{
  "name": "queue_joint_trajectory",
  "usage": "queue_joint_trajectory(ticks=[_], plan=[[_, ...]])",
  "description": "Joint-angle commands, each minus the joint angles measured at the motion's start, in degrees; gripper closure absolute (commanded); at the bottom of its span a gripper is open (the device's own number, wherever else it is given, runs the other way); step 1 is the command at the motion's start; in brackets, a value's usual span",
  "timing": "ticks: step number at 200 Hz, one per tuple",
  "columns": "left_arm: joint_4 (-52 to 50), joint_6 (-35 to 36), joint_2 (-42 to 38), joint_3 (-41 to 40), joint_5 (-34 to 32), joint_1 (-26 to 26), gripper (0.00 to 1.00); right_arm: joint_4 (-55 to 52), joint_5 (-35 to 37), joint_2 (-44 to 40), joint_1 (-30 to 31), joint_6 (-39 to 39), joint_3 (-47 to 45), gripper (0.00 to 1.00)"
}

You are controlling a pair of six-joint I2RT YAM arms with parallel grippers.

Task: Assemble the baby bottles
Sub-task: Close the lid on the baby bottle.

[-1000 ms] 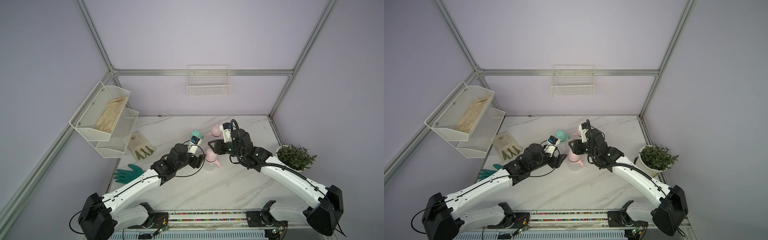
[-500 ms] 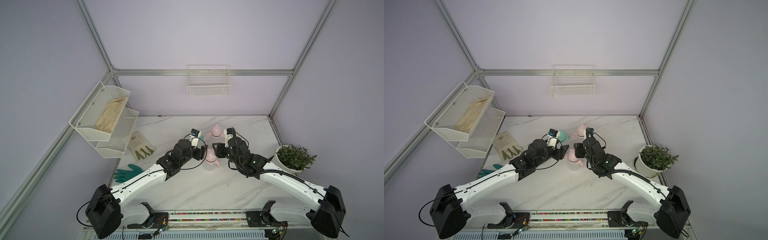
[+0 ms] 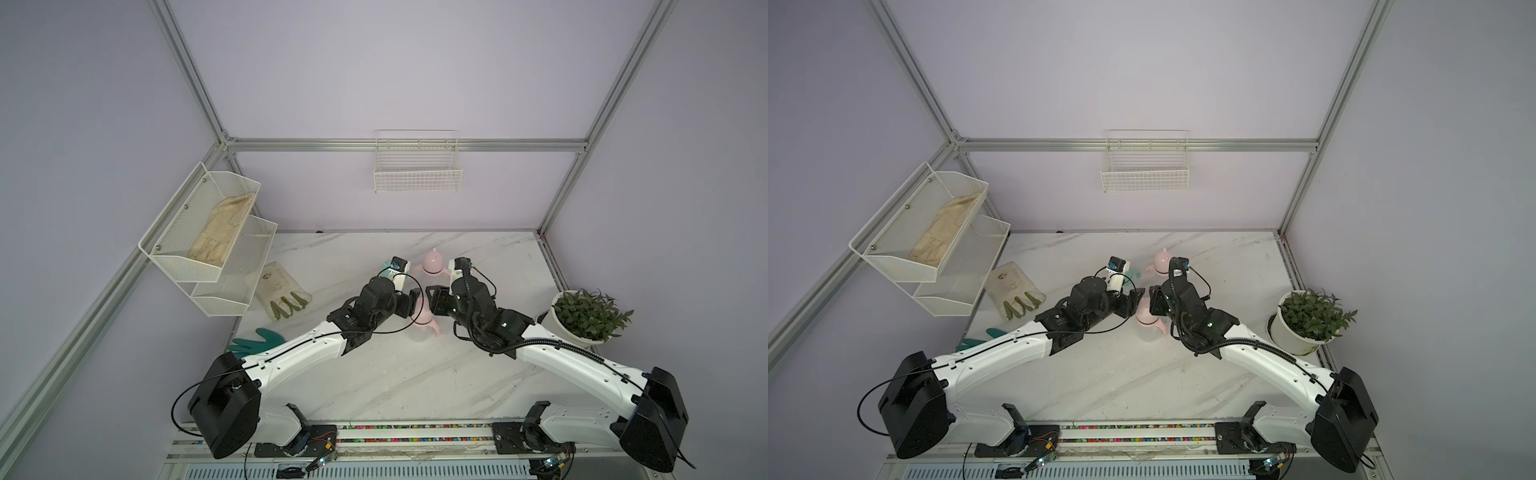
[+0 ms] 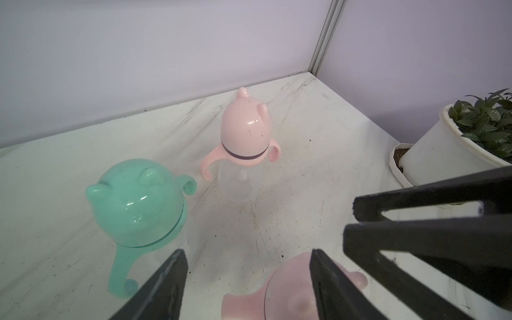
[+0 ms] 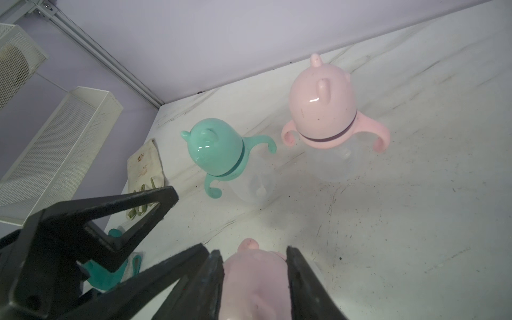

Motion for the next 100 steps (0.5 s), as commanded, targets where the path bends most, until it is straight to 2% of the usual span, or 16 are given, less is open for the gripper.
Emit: queue_joint_trajectory(ticks=[1,100], plan=[[2.5,-0.8,0.4,3.6,-1.8,-0.9,0.30,0.8,2.7,0.8,1.5,2.9,-1.0,0.59],[3.4,-2.0,4.8,3.2,-8.2,-4.3,0.30,2.4,6.1,1.3,2.3,5.3,-4.9,0.59]])
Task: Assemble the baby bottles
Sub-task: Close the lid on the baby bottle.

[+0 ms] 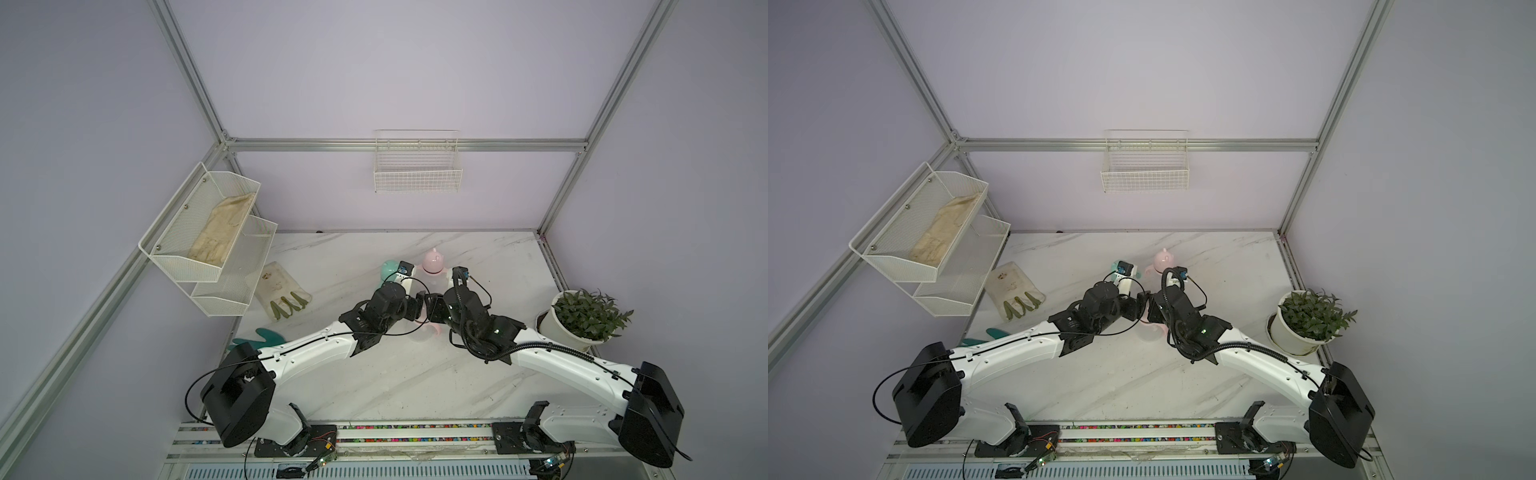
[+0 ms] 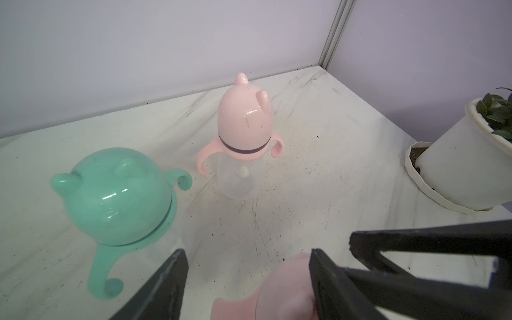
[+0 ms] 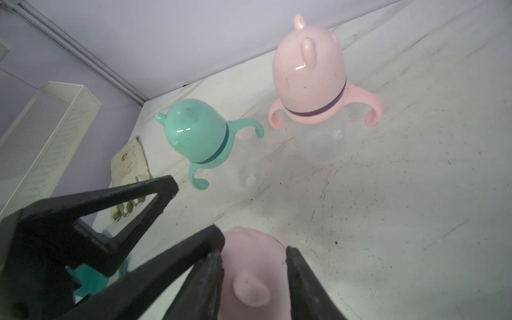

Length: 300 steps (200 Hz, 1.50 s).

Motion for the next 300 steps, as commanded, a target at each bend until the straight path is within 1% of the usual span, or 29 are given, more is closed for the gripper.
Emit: queue_joint_trajectory(ticks=[1,34,71,115,159,204,300], plan=[[0.9,-1.0,0.7,2.9,-2.5,-1.1,0.30,0.7,1.7,0.5,0.2,1.6,-1.4,0.59],[0.9,-1.3,0.8,2.0,-4.9,-2.6,0.32,1.4,1.7,1.1,0.4,2.6,-2.9,0.60],[1.0,-2.6,1.3,-0.1,-7.4,-4.6,0.36,1.3,3.9,1.0,1.6,4.2,-4.7,0.62],[2.4,-5.7,2.3,-3.9,-9.5,-7.3,0.40,1.4,5.1,0.1,2.8,6.5,-7.9,0.62],[4.9,-8.7,3.0,-8.3,-10.6,-8.7,0.44,1.8,5.3,0.1,3.9,8.9,-11.1,0.63],[6.5,-9.7,5.4,-10.0,-10.1,-9.1,0.48,2.1,5.5,0.9,4.5,10.4,-13.0,0.63],[9.1,-12.8,6.0,-16.9,-9.2,-10.3,0.49,1.4,5.1,1.5,5.0,12.6,-16.0,0.63]])
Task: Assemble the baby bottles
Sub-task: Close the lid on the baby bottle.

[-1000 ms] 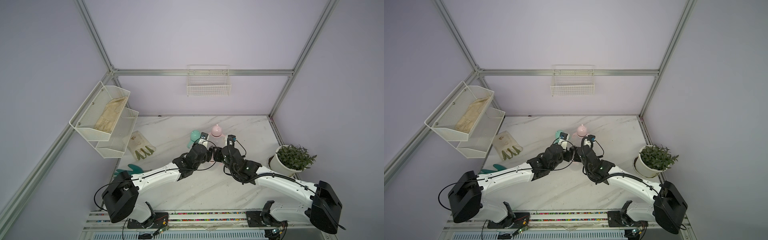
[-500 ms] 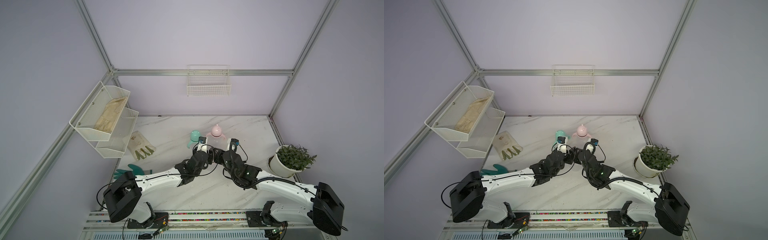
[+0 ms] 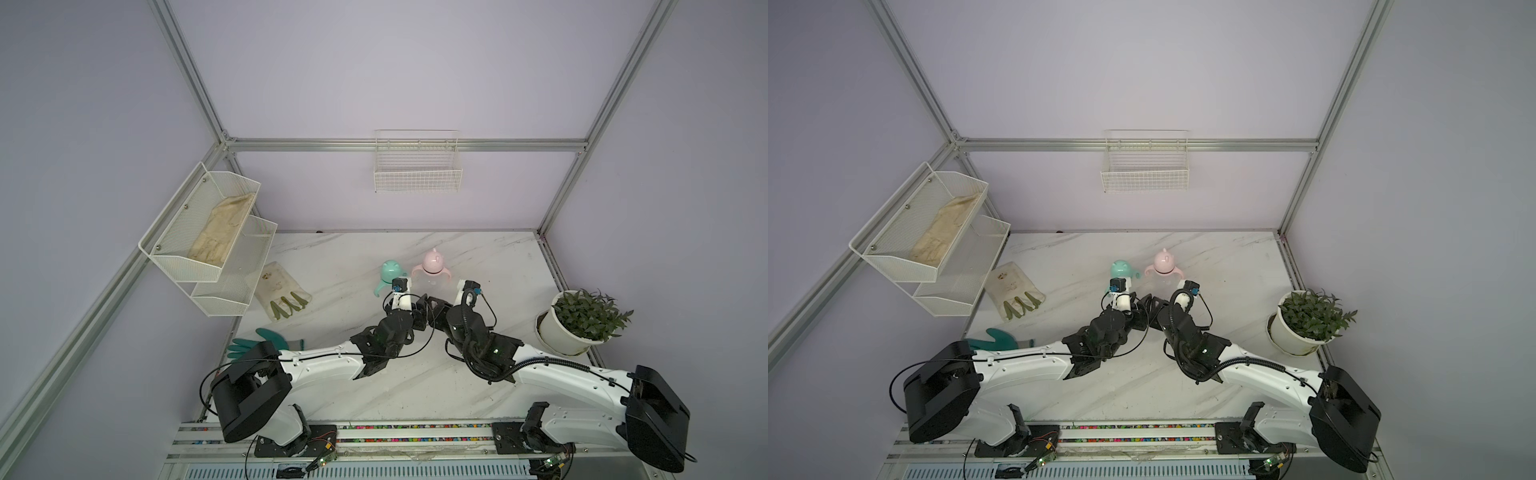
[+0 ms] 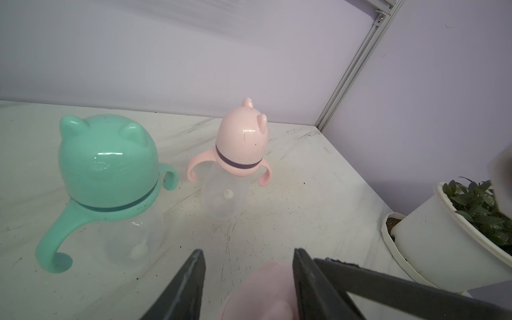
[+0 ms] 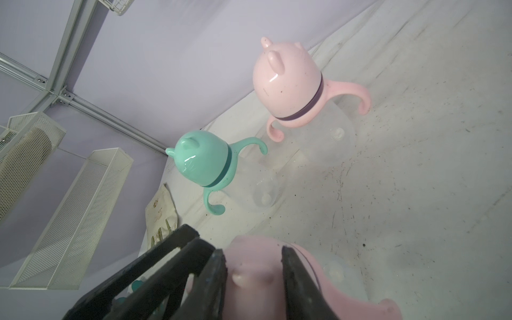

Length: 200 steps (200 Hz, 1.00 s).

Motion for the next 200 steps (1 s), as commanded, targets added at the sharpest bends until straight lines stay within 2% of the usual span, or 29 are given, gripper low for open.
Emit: queue_joint_trajectory(ticks=[1,68,91,117,158,200], plan=[[-13.2,0.3,3.6,-5.4,4.8,-1.7,0.49,-13.6,-3.1,3.5,0.7,0.9,-4.6,0.63],[-11.6,-0.1,4.5,-7.1,5.0,-1.7,0.48,-14.4,-3.5,4.6,0.8,1.1,-4.0,0.63],[-18.1,-1.5,2.0,-3.7,2.9,-1.7,0.46,-15.2,-3.2,3.9,0.8,1.1,-3.2,0.63],[-24.0,3.5,-2.6,1.2,2.5,-1.7,0.41,-15.5,-2.9,3.4,0.8,1.4,-3.1,0.63],[-26.5,11.9,-10.5,7.2,4.3,-1.1,0.33,-16.2,-2.6,2.8,0.8,1.8,-2.9,0.63],[-30.4,15.3,-17.8,10.1,5.6,1.3,0.26,-16.3,-2.1,3.0,0.8,-0.2,-0.8,0.61]])
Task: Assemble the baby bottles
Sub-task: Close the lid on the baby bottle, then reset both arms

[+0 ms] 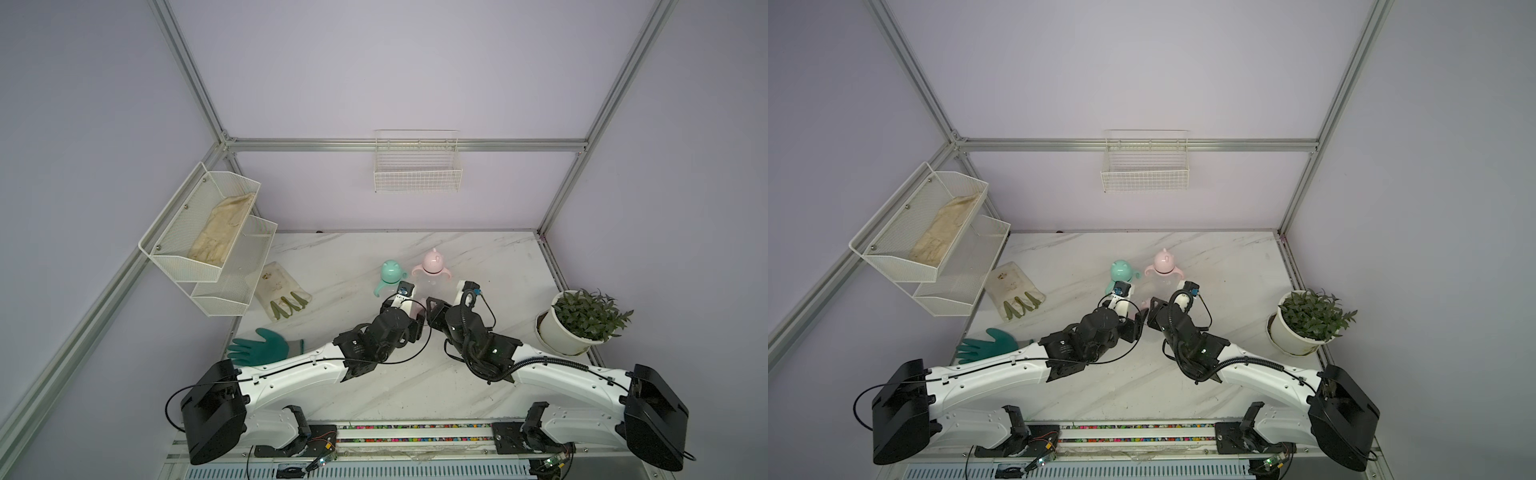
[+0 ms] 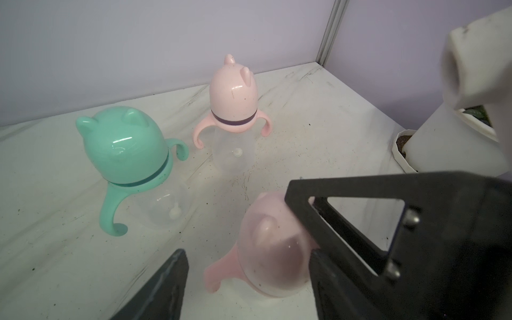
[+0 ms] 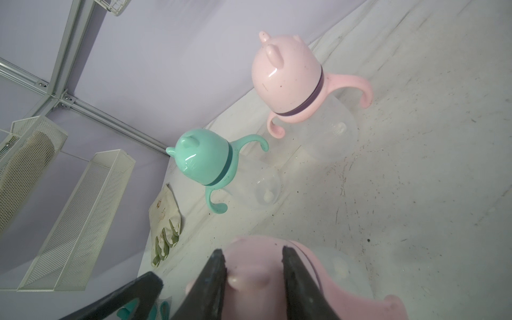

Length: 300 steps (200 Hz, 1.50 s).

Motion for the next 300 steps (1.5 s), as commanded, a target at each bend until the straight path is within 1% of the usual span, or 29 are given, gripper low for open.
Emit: queue_joint_trajectory(ticks=[1,13,44,75,114,160,184,189,202,216,226,235,254,275,288,300], plan=[[-3.8,4.3,-5.6,4.6,1.6,1.6,0.26,-15.4,-2.1,3.1,0.6,-1.9,-1.5,0.61],[-4.7,4.9,-7.9,3.8,1.5,2.3,0.22,-16.1,-2.0,3.6,0.4,-3.2,-0.1,0.59],[-9.5,4.8,-13.1,1.2,0.6,4.1,0.18,-18.8,-1.5,3.7,0.2,-4.8,3.6,0.56],[-12.5,4.4,-18.6,-2.6,-0.4,5.5,0.11,-20.6,-0.7,3.0,-1.2,-6.4,6.5,0.50],[-15.2,4.2,-22.3,-5.6,-0.7,7.3,0.07,-21.1,-1.8,1.2,-3.1,-9.2,10.2,0.45],[-14.9,4.8,-22.5,-6.4,0.6,9.3,0.00,-21.1,-8.1,3.5,-6.6,-16.8,19.5,0.35],[-14.7,5.3,-22.1,-5.7,0.8,11.3,0.00,-21.1,-12.7,4.0,-8.3,-21.0,24.4,0.30],[-14.8,7.0,-22.1,-5.7,0.5,12.1,0.00,-21.3,-13.4,3.9,-8.9,-21.8,25.2,0.29],[-15.4,8.1,-22.4,-6.1,-1.0,15.6,0.00,-21.0,-14.6,3.5,-11.3,-25.0,26.1,0.26],[-14.5,8.9,-23.3,-7.8,0.0,22.3,0.00,-20.7,-17.7,3.3,-16.6,-29.4,26.3,0.24],[-11.0,10.3,-24.3,-10.6,1.0,27.0,0.00,-19.2,-20.3,3.1,-20.6,-33.8,25.6,0.22],[-7.2,11.5,-25.0,-13.7,2.4,30.8,0.00,-17.8,-20.7,3.2,-23.8,-36.6,24.5,0.21],[-0.2,10.7,-24.6,-18.1,5.9,37.3,0.00,-14.4,-21.5,3.4,-30.3,-40.0,21.5,0.17],[6.2,11.8,-20.6,-21.3,6.9,41.5,0.00,-8.2,-23.1,2.9,-37.9,-39.5,15.5,0.15],[8.6,12.8,-17.3,-22.0,7.0,43.2,0.00,-3.1,-21.4,2.6,-41.6,-39.5,10.4,0.14],[14.0,14.0,-14.4,-23.6,9.3,45.0,0.00,2.2,-19.4,2.9,-43.7,-41.1,5.6,0.12]])
